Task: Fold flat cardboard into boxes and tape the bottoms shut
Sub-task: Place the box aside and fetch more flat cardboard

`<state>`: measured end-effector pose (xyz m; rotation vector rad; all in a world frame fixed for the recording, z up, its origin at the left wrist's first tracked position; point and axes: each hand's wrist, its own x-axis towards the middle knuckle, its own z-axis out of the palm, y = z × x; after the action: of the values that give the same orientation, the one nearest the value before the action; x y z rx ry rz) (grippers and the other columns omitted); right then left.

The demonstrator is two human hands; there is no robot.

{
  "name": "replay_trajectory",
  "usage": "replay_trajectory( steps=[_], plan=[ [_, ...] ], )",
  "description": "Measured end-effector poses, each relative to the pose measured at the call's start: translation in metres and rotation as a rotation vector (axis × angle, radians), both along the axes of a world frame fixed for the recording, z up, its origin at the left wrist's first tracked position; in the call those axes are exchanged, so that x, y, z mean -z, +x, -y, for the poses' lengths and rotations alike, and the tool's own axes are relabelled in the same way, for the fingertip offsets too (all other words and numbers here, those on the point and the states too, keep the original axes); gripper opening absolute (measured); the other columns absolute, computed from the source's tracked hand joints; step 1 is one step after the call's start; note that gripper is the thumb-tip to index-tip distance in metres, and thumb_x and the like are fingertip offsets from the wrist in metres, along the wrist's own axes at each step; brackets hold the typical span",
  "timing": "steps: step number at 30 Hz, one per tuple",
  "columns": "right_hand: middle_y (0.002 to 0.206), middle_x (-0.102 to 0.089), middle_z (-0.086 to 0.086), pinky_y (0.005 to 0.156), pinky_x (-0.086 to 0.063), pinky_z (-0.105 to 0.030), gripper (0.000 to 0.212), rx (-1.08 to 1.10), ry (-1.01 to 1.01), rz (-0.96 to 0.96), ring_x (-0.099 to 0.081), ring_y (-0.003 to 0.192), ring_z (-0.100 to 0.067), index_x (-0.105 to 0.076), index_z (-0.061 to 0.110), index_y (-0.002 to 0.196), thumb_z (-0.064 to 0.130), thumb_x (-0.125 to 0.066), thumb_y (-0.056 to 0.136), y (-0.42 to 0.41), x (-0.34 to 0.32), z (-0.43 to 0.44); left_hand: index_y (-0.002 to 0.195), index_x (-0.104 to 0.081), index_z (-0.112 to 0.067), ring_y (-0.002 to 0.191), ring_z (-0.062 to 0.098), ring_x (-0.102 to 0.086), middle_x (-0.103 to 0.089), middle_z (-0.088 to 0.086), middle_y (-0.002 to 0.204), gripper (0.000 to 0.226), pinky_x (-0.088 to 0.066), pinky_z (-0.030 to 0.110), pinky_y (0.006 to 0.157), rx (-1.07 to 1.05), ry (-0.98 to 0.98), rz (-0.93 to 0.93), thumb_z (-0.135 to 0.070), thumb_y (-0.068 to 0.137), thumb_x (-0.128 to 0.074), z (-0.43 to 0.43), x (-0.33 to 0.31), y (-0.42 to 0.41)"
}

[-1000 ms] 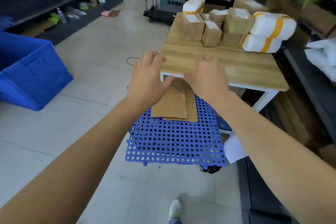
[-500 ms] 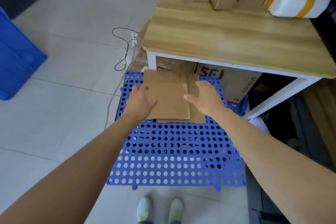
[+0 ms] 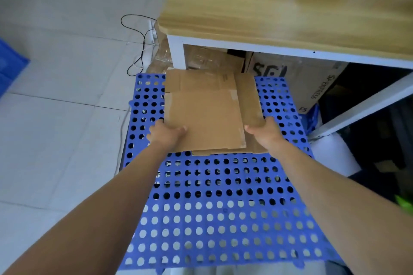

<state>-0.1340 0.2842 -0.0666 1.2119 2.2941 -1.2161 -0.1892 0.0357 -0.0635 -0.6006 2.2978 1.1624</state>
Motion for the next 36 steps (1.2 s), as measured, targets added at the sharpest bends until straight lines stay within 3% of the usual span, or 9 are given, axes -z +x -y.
replay_trajectory(
  steps=[6,10,13,16,21,25,27,32,36],
  plan=[
    [0.117,-0.063,-0.018,0.092,-0.051,-0.047,0.032,0.219,-0.178,-0.045,-0.06,0.105,-0.033,-0.059,-0.001,0.116,0.016,-0.064,0.089,-0.011,-0.003,0.002,0.119,-0.053,-0.001,0.117,0.036,-0.05,-0.048,0.016,0.132,0.048,-0.042,0.046,0.102,-0.215,0.12,0.016,-0.019,0.081,-0.075,-0.003,0.003,-0.009],
    [0.122,-0.059,-0.02,0.098,-0.046,-0.05,0.032,0.254,-0.246,-0.044,-0.056,0.114,-0.035,-0.053,-0.004,0.122,0.009,-0.059,0.093,-0.009,-0.031,0.004,0.119,-0.049,0.004,0.117,0.035,-0.052,-0.054,0.017,0.13,0.04,-0.042,0.045,0.097,-0.276,0.232,0.079,-0.007,0.086,-0.069,-0.007,-0.026,-0.004],
    [0.116,-0.06,-0.017,0.093,-0.049,-0.052,0.018,0.235,-0.257,-0.057,-0.059,0.107,-0.034,-0.054,0.004,0.11,0.007,-0.057,0.093,-0.002,-0.065,0.001,0.131,-0.041,-0.001,0.122,0.033,-0.048,-0.049,0.015,0.136,0.05,-0.041,0.043,0.096,-0.237,0.233,0.063,-0.009,0.088,-0.066,-0.01,-0.063,-0.001],
    [0.115,-0.059,-0.016,0.092,-0.05,-0.053,0.021,0.19,-0.239,-0.032,-0.058,0.104,-0.034,-0.054,0.006,0.111,0.007,-0.057,0.091,0.015,-0.107,-0.005,0.131,-0.044,0.003,0.122,0.033,-0.049,-0.051,0.014,0.135,0.045,-0.04,0.038,0.094,-0.16,0.19,0.088,-0.013,0.092,-0.061,-0.017,-0.108,0.012],
    [0.124,-0.054,-0.02,0.097,-0.045,-0.053,0.036,0.218,-0.143,-0.089,-0.054,0.112,-0.039,-0.048,0.001,0.129,0.004,-0.051,0.093,0.055,-0.211,-0.02,0.135,-0.044,-0.001,0.12,0.034,-0.052,-0.052,0.014,0.135,0.046,-0.043,0.05,0.102,-0.07,0.307,0.095,-0.008,0.092,-0.06,-0.036,-0.199,0.024],
    [0.122,-0.058,-0.022,0.094,-0.047,-0.049,0.013,0.299,-0.039,-0.189,-0.058,0.106,-0.035,-0.054,0.009,0.106,0.008,-0.052,0.092,0.09,-0.287,-0.037,0.136,-0.045,-0.003,0.117,0.032,-0.054,-0.054,0.013,0.134,0.045,-0.046,0.045,0.096,0.06,0.423,0.042,-0.007,0.093,-0.059,-0.057,-0.265,0.021],
    [0.125,-0.056,-0.023,0.095,-0.046,-0.046,0.024,0.34,0.041,-0.239,-0.057,0.109,-0.035,-0.055,0.004,0.117,0.01,-0.052,0.093,0.114,-0.322,-0.043,0.135,-0.045,-0.003,0.115,0.03,-0.056,-0.056,0.012,0.132,0.045,-0.046,0.041,0.091,0.149,0.49,0.018,-0.006,0.093,-0.058,-0.071,-0.293,0.024],
    [0.131,-0.052,-0.011,0.086,-0.039,-0.033,0.036,0.57,0.149,-0.382,-0.051,0.116,-0.029,-0.05,0.007,0.13,0.016,-0.052,0.096,0.192,-0.385,-0.05,0.132,-0.047,-0.004,0.113,0.028,-0.058,-0.06,0.009,0.127,0.041,-0.046,0.042,0.098,0.376,0.636,-0.04,-0.005,0.093,-0.057,-0.108,-0.352,0.054],
    [0.134,-0.05,-0.009,0.085,-0.039,-0.032,0.041,0.792,0.244,-0.462,-0.05,0.115,-0.028,-0.046,0.011,0.136,0.019,-0.05,0.096,0.28,-0.42,-0.047,0.127,-0.051,-0.004,0.103,0.026,-0.058,-0.061,0.011,0.121,0.036,-0.048,0.04,0.087,0.561,0.705,-0.082,-0.003,0.092,-0.058,-0.148,-0.392,0.103]
  ],
)
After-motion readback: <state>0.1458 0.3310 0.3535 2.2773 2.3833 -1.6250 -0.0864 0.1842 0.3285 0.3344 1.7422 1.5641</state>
